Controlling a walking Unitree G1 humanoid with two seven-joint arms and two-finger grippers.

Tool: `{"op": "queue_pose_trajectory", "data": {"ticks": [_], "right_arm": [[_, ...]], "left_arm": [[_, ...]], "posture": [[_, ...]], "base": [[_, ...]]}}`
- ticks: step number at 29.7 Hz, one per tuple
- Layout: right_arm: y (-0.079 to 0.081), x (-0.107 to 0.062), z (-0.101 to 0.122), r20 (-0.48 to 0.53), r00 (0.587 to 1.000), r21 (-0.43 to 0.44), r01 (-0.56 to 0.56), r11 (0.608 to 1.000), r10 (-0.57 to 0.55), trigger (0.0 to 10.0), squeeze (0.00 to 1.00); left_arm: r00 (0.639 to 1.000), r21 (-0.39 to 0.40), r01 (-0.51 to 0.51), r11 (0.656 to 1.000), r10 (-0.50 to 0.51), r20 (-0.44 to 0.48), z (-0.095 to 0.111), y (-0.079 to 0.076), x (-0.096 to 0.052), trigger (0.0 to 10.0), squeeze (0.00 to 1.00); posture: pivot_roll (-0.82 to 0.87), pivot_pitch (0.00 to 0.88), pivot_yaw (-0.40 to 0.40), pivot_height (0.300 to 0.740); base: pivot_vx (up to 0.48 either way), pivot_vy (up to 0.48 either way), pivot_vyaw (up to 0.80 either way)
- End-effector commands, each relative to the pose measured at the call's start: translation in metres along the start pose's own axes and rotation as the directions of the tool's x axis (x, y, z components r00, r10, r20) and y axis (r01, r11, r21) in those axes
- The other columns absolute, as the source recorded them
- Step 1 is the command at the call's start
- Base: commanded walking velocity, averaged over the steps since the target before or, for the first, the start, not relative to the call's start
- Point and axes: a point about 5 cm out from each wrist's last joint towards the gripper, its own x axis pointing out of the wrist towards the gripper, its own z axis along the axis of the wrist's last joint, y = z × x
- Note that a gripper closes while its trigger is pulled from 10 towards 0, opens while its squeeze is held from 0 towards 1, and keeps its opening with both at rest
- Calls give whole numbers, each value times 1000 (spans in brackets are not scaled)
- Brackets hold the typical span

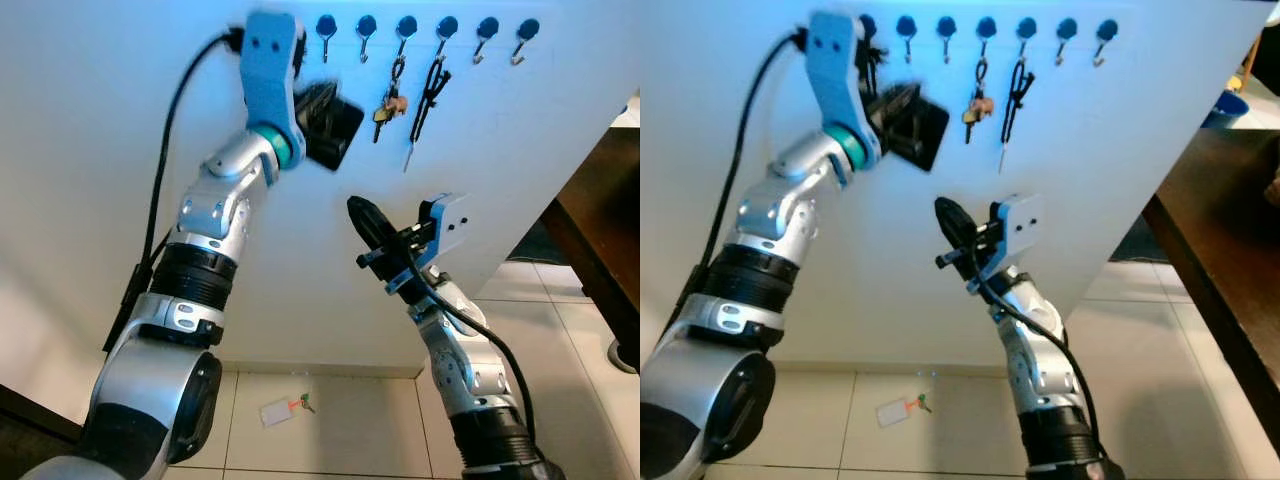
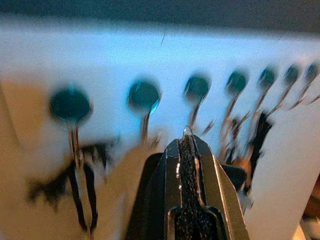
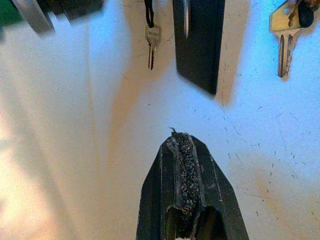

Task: Hang keys on a hook

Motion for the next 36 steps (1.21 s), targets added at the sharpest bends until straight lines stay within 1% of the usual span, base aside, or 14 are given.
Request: {"op": "queue_pose_trajectory", "data": {"ticks": [1, 7, 10, 15, 16, 19, 20, 22, 23, 27, 29, 33, 35, 36], "right_arm": [[0, -1, -3, -9, 1000, 4, 1, 1000, -1, 10000, 0], [0, -1, -3, -8, 1000, 4, 2, 1000, -2, 10000, 0], [0, -1, -2, -8, 1000, 4, 0, 1000, 0, 10000, 0], [0, -1, -2, -7, 1000, 4, -1, 1000, 1, 10000, 0], [1, -1, -2, -7, 1000, 4, -1, 1000, 1, 10000, 0], [1, -1, -2, -8, 1000, 4, -1, 1000, 1, 10000, 0], [1, -1, -2, -8, 1000, 4, -1, 1000, 1, 10000, 0], [1, -1, -2, -8, 1000, 4, -1, 1000, 1, 10000, 0], [1, -1, -2, -7, 1000, 4, 1, 1000, -1, 10000, 0], [1, -1, -2, -7, 1000, 4, 1, 1000, -1, 10000, 0], [1, -1, -3, -8, 1000, 5, 1, 1000, -1, 10000, 0], [1, -1, -3, -8, 1000, 6, 1, 1000, -1, 10000, 0], [1, -1, -3, -8, 1000, 6, 1, 1000, -1, 10000, 0], [1, -1, -3, -8, 1000, 6, 2, 1000, -2, 10000, 0]], "left_arm": [[1000, 10, 13, 1000, -13, 26, 2, 0, -4, 10000, 0], [998, 17, 25, 1000, -26, 59, 6, 1, -7, 10000, 0], [999, 32, -3, 999, 1, 50, 6, 3, -4, 10000, 0], [999, 33, -33, 999, 31, 42, 5, 5, -1, 10000, 0], [998, 33, -65, 997, 64, 22, 2, 7, 2, 10000, 0], [997, 32, -77, 997, 76, 13, 1, 8, 3, 10000, 0], [995, 36, -103, 994, 104, -4, -1, 11, 4, 10000, 0], [995, 36, -103, 994, 104, -4, -1, 11, 4, 10000, 0], [985, 30, -167, 985, 168, -32, -4, 19, 5, 10000, 0], [981, 27, -187, 982, 188, -40, -5, 21, 5, 10000, 0], [967, 11, -237, 972, 237, -90, -11, 28, 5, 10000, 0], [957, -2, -263, 965, 261, -130, -16, 31, 5, 10000, 0], [957, -2, -263, 965, 261, -130, -16, 31, 5, 10000, 0], [962, -3, -234, 972, 231, -149, -19, 29, 5, 10000, 0]], "posture": [[72, 160, 99, 740], [74, 161, 97, 740], [73, 160, 97, 740], [72, 161, 97, 740], [71, 162, 100, 740], [70, 162, 100, 740], [70, 162, 101, 740], [70, 162, 101, 740], [69, 162, 103, 740], [69, 162, 103, 740], [71, 162, 104, 740], [71, 163, 104, 740], [71, 163, 104, 740], [71, 163, 103, 740]], "base": [[0, 0, 0], [0, 0, 0], [0, 0, 0], [0, 0, 0], [0, 0, 0], [0, 0, 0], [0, 0, 0], [0, 0, 0], [0, 0, 0], [0, 0, 0], [0, 0, 0], [0, 0, 0], [0, 0, 0], [0, 0, 0]]}}
